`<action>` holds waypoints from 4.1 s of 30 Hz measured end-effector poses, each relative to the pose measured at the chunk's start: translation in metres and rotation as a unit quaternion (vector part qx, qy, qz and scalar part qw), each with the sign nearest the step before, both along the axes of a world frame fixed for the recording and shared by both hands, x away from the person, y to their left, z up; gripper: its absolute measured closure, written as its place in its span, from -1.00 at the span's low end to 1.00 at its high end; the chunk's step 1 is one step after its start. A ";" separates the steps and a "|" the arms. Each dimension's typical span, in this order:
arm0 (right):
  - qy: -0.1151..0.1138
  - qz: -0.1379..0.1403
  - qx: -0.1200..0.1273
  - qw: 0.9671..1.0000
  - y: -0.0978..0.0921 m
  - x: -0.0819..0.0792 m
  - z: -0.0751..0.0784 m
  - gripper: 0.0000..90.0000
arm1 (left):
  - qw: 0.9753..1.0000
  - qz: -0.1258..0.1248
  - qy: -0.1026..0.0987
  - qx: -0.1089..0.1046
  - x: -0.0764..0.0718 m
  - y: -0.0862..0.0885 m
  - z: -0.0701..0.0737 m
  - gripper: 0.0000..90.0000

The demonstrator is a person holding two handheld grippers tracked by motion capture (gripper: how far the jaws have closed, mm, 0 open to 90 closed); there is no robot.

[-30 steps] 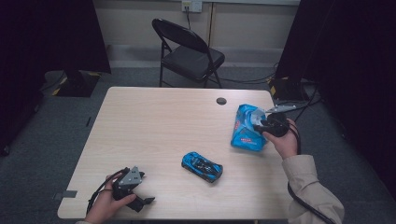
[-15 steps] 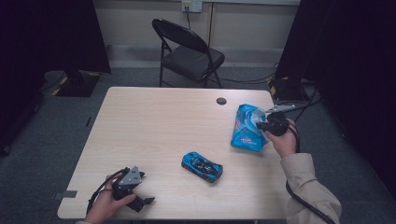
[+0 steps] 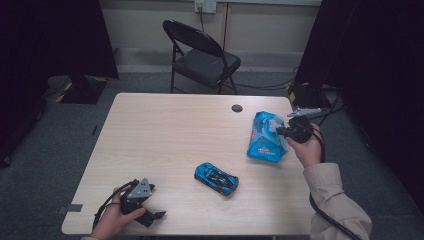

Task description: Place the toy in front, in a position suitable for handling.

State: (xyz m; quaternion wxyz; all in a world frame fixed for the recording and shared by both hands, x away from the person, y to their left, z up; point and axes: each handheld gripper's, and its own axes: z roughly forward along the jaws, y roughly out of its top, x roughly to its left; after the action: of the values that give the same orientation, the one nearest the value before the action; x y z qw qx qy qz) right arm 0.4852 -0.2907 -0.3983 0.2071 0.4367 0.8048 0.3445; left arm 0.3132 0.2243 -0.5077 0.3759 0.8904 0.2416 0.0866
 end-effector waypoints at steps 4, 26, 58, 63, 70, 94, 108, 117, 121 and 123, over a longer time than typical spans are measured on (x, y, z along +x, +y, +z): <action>-0.002 0.003 -0.003 1.000 0.000 -0.002 0.010 1.00 | 1.000 0.000 0.000 0.001 0.000 0.000 0.000 -1.00; -0.016 0.003 0.019 1.000 0.005 -0.016 0.038 1.00 | 1.000 0.000 0.000 0.000 0.000 0.000 0.000 -1.00; -0.038 0.049 0.075 0.995 0.037 -0.035 0.077 1.00 | 1.000 0.000 -0.001 0.000 0.000 0.000 0.000 -1.00; -0.039 0.075 0.085 0.993 0.056 -0.040 0.078 1.00 | 1.000 0.000 -0.001 0.000 0.000 0.000 0.000 -1.00; -0.039 0.110 0.102 0.988 0.084 -0.047 0.078 1.00 | 1.000 0.000 -0.001 0.000 0.000 0.000 0.000 -1.00; 0.004 0.255 0.156 0.954 0.188 -0.091 0.051 1.00 | 1.000 0.000 0.000 0.000 0.000 0.000 0.000 -1.00; 0.056 0.321 0.152 0.933 0.235 -0.119 0.006 1.00 | 1.000 -0.002 -0.001 0.003 0.000 0.000 0.000 -1.00; 0.080 0.332 0.135 0.930 0.252 -0.124 -0.027 1.00 | 1.000 -0.002 -0.001 0.003 0.000 0.000 0.000 -1.00; 0.087 0.331 0.135 0.930 0.255 -0.123 -0.037 1.00 | 1.000 -0.002 -0.001 0.003 0.000 0.000 0.000 -1.00; 0.084 0.328 0.125 0.933 0.256 -0.122 -0.041 1.00 | 1.000 -0.002 -0.001 0.002 0.000 0.000 0.000 -1.00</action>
State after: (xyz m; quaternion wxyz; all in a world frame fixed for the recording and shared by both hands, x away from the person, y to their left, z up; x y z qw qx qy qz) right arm 0.3631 -0.0347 -0.4394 -0.0417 0.1982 0.8681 0.4531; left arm 0.3134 0.2246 -0.5076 0.3740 0.8917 0.2396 0.0873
